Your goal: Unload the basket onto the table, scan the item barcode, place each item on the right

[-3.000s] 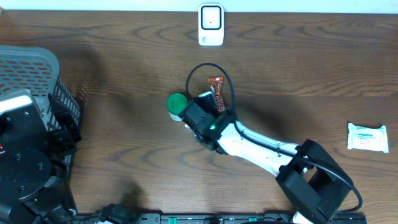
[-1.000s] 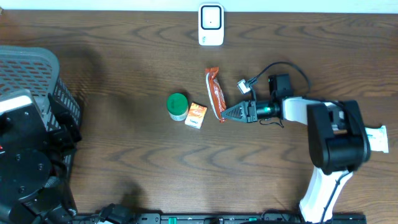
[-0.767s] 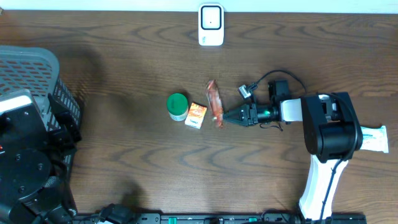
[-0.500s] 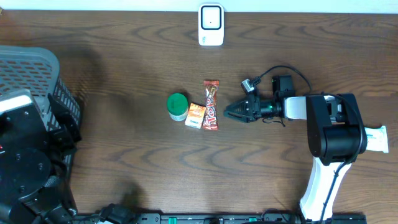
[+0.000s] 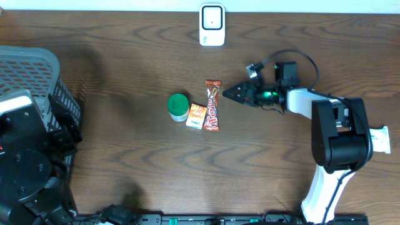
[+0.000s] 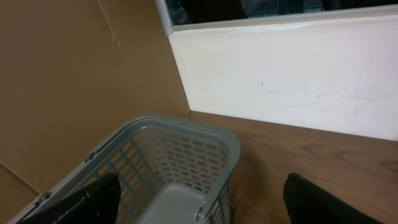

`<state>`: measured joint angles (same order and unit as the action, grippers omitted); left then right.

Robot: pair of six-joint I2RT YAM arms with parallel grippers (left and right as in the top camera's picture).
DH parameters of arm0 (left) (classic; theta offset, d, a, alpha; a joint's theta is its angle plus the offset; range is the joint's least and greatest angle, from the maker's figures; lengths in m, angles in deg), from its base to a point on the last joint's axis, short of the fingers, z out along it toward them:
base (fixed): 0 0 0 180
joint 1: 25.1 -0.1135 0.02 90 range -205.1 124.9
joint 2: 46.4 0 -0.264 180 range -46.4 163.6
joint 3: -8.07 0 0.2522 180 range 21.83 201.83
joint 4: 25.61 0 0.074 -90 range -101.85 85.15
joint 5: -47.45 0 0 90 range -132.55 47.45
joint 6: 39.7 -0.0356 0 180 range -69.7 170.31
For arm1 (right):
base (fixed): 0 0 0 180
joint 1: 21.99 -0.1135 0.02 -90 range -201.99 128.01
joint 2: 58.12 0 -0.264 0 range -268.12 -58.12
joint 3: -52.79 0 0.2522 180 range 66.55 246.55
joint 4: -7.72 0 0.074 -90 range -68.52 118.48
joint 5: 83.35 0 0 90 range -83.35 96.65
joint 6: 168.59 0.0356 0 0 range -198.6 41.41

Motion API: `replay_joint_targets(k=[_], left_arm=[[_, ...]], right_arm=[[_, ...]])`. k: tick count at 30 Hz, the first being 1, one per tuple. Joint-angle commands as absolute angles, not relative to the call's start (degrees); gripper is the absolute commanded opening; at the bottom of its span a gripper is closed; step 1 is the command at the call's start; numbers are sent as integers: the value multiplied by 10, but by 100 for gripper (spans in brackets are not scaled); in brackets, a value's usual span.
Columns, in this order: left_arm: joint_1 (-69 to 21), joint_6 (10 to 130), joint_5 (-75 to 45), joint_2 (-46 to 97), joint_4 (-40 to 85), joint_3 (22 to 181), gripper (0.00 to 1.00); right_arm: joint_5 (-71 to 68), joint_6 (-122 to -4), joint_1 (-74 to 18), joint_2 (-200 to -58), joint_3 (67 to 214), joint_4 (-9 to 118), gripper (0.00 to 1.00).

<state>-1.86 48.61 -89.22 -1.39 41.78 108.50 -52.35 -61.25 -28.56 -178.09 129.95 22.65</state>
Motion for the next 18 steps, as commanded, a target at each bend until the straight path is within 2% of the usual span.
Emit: replay_joint_targets(k=[1, 9, 14, 18], left_arm=[[-21, 487, -897, -13, 417, 1083, 84], [-21, 487, -897, -13, 417, 1083, 84], [-21, 487, -897, -13, 417, 1083, 84], [-21, 487, -897, -13, 417, 1083, 84]], right_arm=[[-324, -644, -326, -1803, 1316, 231, 99], [-303, -649, -351, -1858, 1370, 216, 99], [-408, -649, -351, -1955, 1444, 217, 99], [-488, -655, -352, -2010, 1484, 244, 88]])
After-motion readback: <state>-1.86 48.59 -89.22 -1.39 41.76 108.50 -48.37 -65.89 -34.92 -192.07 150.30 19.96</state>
